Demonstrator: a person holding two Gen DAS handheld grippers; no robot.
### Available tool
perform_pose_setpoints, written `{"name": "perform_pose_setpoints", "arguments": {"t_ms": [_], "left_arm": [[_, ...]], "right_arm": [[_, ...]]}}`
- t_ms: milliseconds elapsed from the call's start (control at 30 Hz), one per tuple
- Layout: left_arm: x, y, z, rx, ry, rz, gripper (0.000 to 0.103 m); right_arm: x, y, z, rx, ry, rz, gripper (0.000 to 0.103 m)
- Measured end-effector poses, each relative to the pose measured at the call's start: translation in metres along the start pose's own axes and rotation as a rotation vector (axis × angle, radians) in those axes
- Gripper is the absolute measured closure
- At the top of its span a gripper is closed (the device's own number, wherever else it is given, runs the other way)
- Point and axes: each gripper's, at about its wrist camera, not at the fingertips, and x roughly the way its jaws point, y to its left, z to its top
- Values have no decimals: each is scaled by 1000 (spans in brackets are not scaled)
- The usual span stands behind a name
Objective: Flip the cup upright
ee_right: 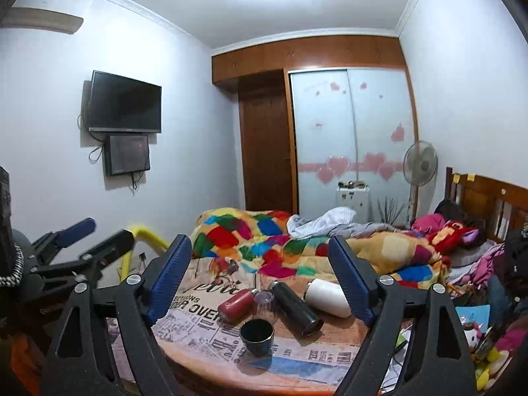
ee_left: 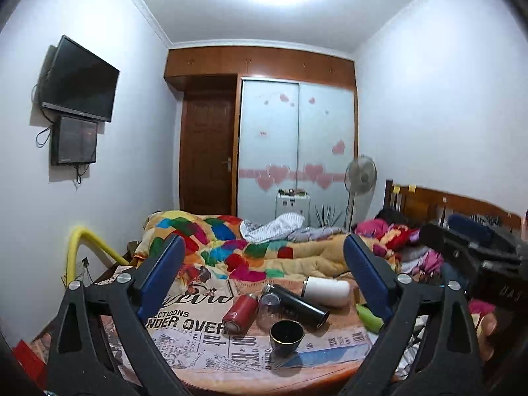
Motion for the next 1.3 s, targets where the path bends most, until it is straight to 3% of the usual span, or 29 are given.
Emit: {"name": "perform_pose_setpoints", "arguments": {"t_ms": [133,1300], "left_arm": [[-8,-1,-5,-15,4,8,0],[-10,-10,-15,27,40,33,0]], "right_arm": [[0,1,-8,-13,-6,-39,0],[-14,0,-21,-37,35,-47,0]]}}
